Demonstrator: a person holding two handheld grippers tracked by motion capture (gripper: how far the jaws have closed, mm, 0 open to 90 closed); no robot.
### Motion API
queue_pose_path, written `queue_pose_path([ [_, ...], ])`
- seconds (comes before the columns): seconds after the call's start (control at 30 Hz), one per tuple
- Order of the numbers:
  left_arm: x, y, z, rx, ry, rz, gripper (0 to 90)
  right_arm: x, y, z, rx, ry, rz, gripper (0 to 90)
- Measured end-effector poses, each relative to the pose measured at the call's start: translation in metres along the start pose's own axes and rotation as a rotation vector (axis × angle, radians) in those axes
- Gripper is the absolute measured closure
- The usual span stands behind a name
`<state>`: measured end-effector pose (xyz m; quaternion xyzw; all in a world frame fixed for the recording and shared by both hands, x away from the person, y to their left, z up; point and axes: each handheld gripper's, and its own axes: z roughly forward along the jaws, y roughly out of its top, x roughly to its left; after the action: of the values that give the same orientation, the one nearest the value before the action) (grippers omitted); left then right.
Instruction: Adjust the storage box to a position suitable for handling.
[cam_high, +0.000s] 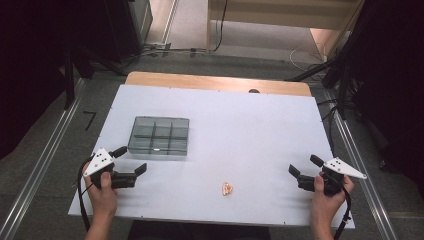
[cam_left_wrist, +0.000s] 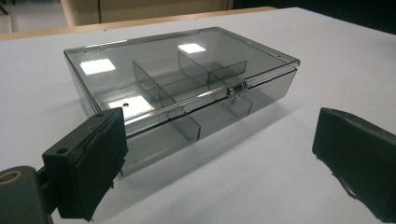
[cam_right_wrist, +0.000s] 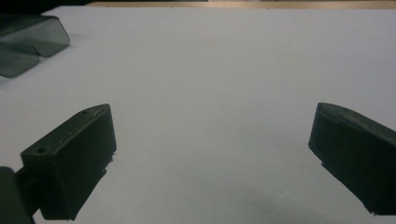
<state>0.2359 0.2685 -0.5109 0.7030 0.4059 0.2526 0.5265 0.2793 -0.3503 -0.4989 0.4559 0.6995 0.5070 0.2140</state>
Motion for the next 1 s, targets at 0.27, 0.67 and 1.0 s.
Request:
queue_pose_path([
  [0.27, 0.0, 0.0, 0.0, 0.0, -0.002, -0.006, 2.7, 0.01, 0.011, 0.0, 0.004, 0.062, 0.021, 4.2],
  [0.67, -0.001, 0.0, 0.002, 0.01, -0.003, 0.0, 2.7, 0.052, 0.02, 0.021, 0.106, 0.174, 0.019, 27.7],
  [1.0, -0.002, 0.0, 0.003, 0.016, -0.009, 0.01, 2.7, 0.086, 0.016, 0.041, 0.234, 0.231, 0.039, 47.1],
])
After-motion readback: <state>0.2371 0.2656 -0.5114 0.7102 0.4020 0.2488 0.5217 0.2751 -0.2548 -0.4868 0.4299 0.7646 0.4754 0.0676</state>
